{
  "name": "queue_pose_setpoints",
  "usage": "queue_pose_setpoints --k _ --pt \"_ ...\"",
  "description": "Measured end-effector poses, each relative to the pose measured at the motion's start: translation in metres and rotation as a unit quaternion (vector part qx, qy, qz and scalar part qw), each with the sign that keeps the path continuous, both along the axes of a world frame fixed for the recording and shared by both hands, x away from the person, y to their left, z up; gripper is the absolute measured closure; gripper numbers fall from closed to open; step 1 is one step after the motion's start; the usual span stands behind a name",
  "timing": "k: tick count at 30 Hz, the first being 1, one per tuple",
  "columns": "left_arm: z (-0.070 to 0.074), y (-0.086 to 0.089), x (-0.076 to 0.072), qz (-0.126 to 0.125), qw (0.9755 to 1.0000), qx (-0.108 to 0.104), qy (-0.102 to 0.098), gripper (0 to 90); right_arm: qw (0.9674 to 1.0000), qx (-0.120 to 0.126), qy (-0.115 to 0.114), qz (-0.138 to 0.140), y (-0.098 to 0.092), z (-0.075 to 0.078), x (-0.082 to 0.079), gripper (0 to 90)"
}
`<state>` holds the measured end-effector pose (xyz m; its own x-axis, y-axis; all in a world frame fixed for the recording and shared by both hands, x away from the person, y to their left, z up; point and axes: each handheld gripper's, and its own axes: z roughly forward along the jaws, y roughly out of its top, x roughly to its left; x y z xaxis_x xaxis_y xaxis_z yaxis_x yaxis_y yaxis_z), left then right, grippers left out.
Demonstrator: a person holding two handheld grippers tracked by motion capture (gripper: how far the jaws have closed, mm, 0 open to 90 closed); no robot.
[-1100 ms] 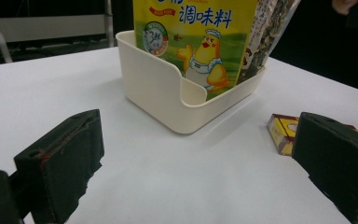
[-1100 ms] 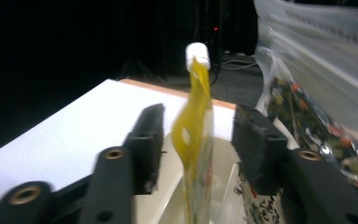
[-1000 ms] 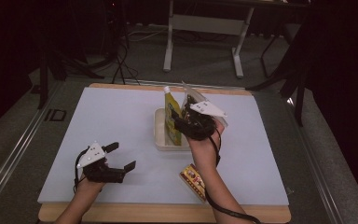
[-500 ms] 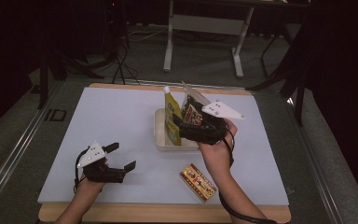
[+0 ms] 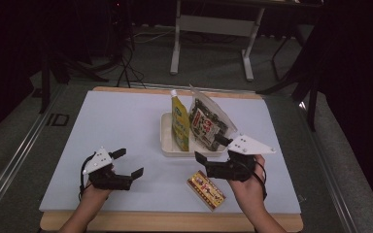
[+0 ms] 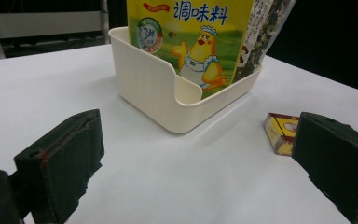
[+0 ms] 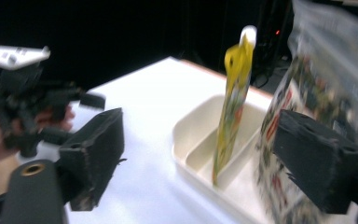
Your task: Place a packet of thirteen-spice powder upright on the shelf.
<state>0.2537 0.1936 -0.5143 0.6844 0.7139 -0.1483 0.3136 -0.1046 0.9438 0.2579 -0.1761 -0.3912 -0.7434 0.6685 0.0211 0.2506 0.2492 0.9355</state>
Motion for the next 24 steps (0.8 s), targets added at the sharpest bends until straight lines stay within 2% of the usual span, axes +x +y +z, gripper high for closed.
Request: queue_pose_setpoints --k 4,8,12,14,20,24 --pt "0.000 0.000 0.000 0.002 1.0000 -0.004 0.000 2.4 0.9997 -0.013 0.015 0.012 -0.010 -0.015 -0.010 16.4" --pt "0.000 -0.001 0.000 0.000 1.0000 -0.003 0.001 2.5 0.9988 -0.043 0.013 0.021 -0.017 -0.031 -0.016 15.1" --pt "0.000 -0.002 0.000 -0.002 1.0000 -0.003 0.001 2.4 0.9964 -0.062 0.049 0.028 -0.022 -0.044 -0.019 14.2" --pt "0.000 -0.002 0.000 -0.002 1.0000 -0.003 0.000 2.5 0.9954 -0.073 0.055 0.029 -0.024 -0.050 -0.019 13.6" --pt "-0.001 -0.002 0.000 -0.006 0.9999 -0.012 0.001 2.4 0.9922 -0.083 0.076 0.053 -0.022 -0.065 -0.022 10.0" --pt "-0.001 -0.003 -0.001 -0.012 0.9998 -0.017 0.001 2.4 0.9902 -0.091 0.093 0.051 -0.016 -0.076 -0.021 10.0"
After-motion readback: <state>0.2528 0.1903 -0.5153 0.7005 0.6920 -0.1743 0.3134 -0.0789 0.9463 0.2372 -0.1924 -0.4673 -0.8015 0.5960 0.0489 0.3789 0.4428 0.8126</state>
